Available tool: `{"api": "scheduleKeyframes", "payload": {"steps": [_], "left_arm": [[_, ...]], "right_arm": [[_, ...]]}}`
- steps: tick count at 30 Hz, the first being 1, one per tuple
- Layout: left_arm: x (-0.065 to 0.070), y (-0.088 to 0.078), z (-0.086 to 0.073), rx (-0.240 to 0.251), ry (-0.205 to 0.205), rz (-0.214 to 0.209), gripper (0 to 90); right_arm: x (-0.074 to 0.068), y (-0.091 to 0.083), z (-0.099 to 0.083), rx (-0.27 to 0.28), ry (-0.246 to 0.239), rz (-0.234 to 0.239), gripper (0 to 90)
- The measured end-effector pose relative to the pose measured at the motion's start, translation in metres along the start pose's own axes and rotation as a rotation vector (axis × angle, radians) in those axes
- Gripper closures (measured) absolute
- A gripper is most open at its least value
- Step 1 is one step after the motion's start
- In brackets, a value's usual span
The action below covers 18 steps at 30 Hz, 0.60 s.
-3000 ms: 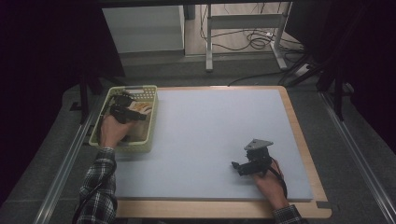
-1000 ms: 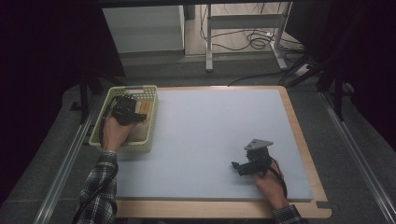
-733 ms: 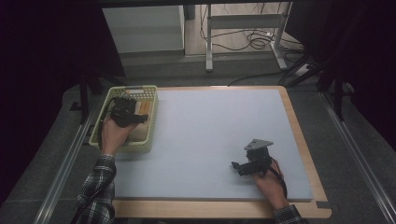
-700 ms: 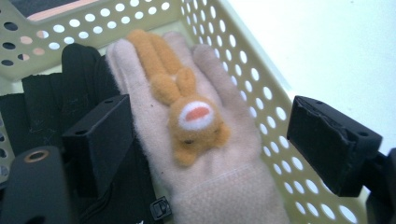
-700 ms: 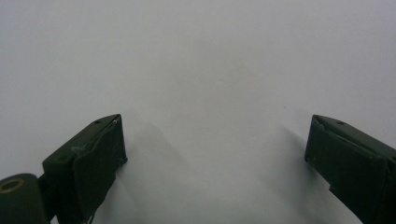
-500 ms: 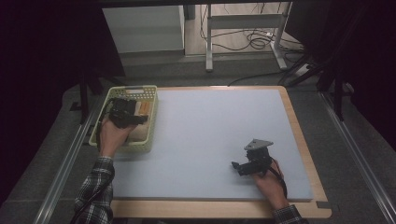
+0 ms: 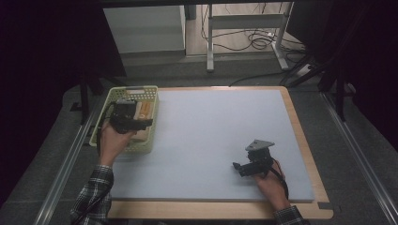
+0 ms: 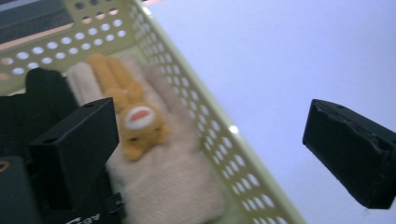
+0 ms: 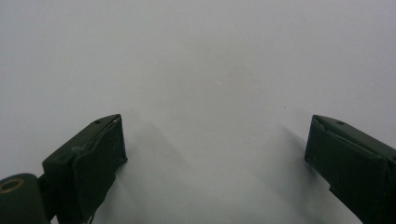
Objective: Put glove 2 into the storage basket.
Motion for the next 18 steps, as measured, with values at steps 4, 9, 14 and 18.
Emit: {"api": "scheduleKeyframes", "payload": {"steps": [4, 9, 14, 18], "left_arm": [[0.019, -0.003, -0.004, 0.003, 0.043, -0.030, 2.8], [0.041, -0.006, -0.010, 0.014, 0.087, -0.067, 2.2], [0.066, -0.007, -0.018, 0.022, 0.139, -0.104, 2.2], [0.086, -0.005, -0.027, 0.031, 0.175, -0.140, 2.0]], "right_arm": [[0.000, 0.000, 0.000, 0.000, 0.001, 0.000, 4.8], [0.000, 0.000, 0.000, -0.001, 0.002, 0.000, 4.8], [0.000, 0.000, 0.000, -0.001, 0.002, 0.000, 4.8], [0.000, 0.000, 0.000, -0.001, 0.002, 0.000, 4.8]]}}
Point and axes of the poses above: each handheld gripper's, and its own axes: y roughly forward along the jaws, z roughly out of its top, x roughly to its right, the point moved 6 cm from there along y, roughly forward along the jaws, and after that the axes turned 8 degrees about -y, right-handed, at the moved point
